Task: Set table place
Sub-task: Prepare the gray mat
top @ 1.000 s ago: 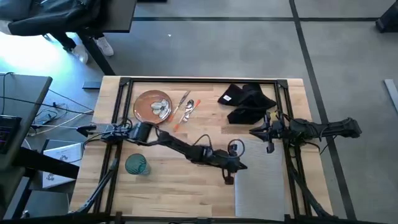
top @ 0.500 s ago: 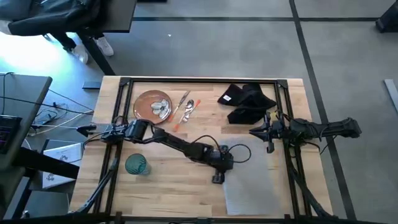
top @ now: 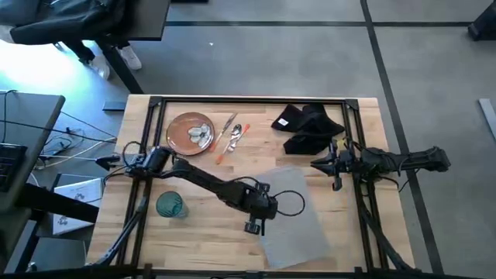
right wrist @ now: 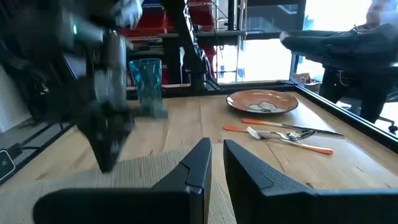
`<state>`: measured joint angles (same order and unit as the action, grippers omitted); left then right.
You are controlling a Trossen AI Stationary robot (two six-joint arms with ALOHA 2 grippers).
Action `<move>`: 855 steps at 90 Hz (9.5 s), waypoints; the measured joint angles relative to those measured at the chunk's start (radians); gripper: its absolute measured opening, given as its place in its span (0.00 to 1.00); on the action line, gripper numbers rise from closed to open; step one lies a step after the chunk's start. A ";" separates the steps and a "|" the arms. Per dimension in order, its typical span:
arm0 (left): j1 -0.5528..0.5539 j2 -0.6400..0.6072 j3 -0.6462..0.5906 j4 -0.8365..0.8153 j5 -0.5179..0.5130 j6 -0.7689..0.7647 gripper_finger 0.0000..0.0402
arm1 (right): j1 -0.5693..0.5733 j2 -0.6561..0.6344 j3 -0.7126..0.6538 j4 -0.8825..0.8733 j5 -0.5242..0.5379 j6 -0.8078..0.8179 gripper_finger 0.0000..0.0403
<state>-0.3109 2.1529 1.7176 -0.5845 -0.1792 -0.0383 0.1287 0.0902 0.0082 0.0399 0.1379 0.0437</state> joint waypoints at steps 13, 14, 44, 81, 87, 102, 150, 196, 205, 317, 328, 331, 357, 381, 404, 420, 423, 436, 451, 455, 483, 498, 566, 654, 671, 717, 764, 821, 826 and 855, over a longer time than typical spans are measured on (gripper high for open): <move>0.040 -0.066 0.000 -0.043 -0.100 -0.055 0.02 | 0.000 0.000 0.000 0.000 0.000 0.000 0.07; 0.045 -0.071 0.000 -0.049 -0.103 -0.059 0.03 | 0.000 0.000 0.000 0.000 0.000 0.000 0.07; 0.258 -0.087 -0.114 -0.027 0.004 -0.126 0.29 | 0.000 0.000 0.000 0.000 0.000 0.000 0.07; 0.351 -0.071 -0.267 0.147 0.164 -0.125 0.36 | 0.000 0.001 0.000 0.001 0.000 0.000 0.07; 0.358 -0.071 -0.279 0.177 0.214 -0.125 0.36 | 0.000 0.001 0.000 0.003 0.000 0.001 0.07; 0.359 -0.071 -0.281 0.180 0.262 -0.117 0.36 | 0.000 0.001 0.000 0.002 0.000 0.100 0.07; 0.370 -0.065 -0.281 0.142 0.335 -0.128 0.36 | 0.000 0.001 0.000 0.001 -0.002 0.270 0.07; 0.376 -0.065 -0.280 0.108 0.543 -0.177 0.36 | 0.000 0.001 0.000 -0.006 -0.027 0.270 0.07; 0.375 -0.065 -0.279 0.098 0.477 -0.172 0.36 | 0.000 0.001 0.000 -0.006 -0.026 0.270 0.07; 0.413 -0.063 -0.299 0.090 0.746 -0.223 0.36 | 0.000 0.002 0.000 -0.014 -0.071 0.270 0.07; 0.396 -0.063 -0.299 0.091 0.725 -0.222 0.36 | 0.000 0.002 0.000 -0.014 -0.071 0.270 0.07; 0.391 -0.062 -0.299 0.095 0.724 -0.222 0.36 | 0.000 0.002 0.000 -0.014 -0.071 0.270 0.07; 0.340 0.002 -0.299 0.197 0.737 -0.222 0.33 | 0.000 0.003 0.000 -0.014 -0.078 0.272 0.07; 0.309 0.027 -0.299 0.254 0.734 -0.150 0.03 | 0.000 0.009 0.000 -0.014 -0.088 0.299 0.07; 0.267 -0.033 -0.290 0.262 0.654 -0.022 0.00 | 0.004 0.009 0.007 -0.009 -0.227 0.403 0.07; 0.216 -0.151 -0.290 0.213 0.539 0.100 0.00 | 0.032 0.023 0.042 -0.056 -0.243 0.404 0.07; 0.204 -0.175 -0.290 0.188 0.505 0.119 0.00 | 0.035 0.030 0.049 -0.078 -0.233 0.403 0.07; 0.148 -0.269 -0.290 0.116 0.370 0.191 0.00 | 0.038 0.072 0.058 -0.132 -0.192 0.389 0.07; 0.092 -0.315 -0.290 0.104 0.276 0.268 0.00 | 0.038 0.199 0.058 -0.194 -0.146 0.359 0.07; 0.082 -0.316 -0.290 0.103 0.260 0.279 0.00 | 0.040 0.247 0.058 -0.188 -0.147 0.359 0.07; 0.074 -0.316 -0.290 0.101 0.193 0.286 0.00 | 0.137 0.604 0.059 0.132 -0.172 0.287 0.07; 0.076 -0.316 -0.290 0.119 0.189 0.295 0.00 | 0.169 0.815 0.062 0.350 -0.167 0.284 0.07; 0.075 -0.316 -0.290 0.100 0.141 0.346 0.00 | 0.238 1.568 0.396 0.483 -0.162 0.127 0.07; 0.006 -0.418 -0.332 -0.041 -0.040 0.082 0.00 | 0.240 1.275 0.384 -0.059 0.041 0.403 0.00; 0.083 -0.390 -0.431 0.296 -0.106 0.007 0.03 | 0.240 1.271 0.383 -0.046 0.030 0.396 0.00; 0.331 -0.078 -0.431 0.766 0.245 -0.003 0.46 | 0.240 1.276 0.386 -0.006 0.045 0.403 0.00; 0.340 0.051 -0.312 0.891 0.536 0.090 0.32 | 0.241 1.275 0.388 0.006 0.053 0.401 0.00; -0.013 -0.449 -0.301 0.079 0.349 -0.002 0.00 | 0.241 1.270 0.395 -0.151 0.069 0.494 0.00; -0.058 -0.486 -0.301 0.005 0.324 -0.051 0.00 | 0.239 1.269 0.396 -0.180 0.072 0.558 0.00; -0.198 -0.497 -0.302 -0.318 0.226 -0.310 0.00 | 0.243 1.239 0.392 -0.257 0.058 0.664 0.00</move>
<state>-0.5085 1.6560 1.4156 -0.9030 0.0468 -0.3484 0.3714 1.3292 0.4006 -0.2174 0.1958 0.7074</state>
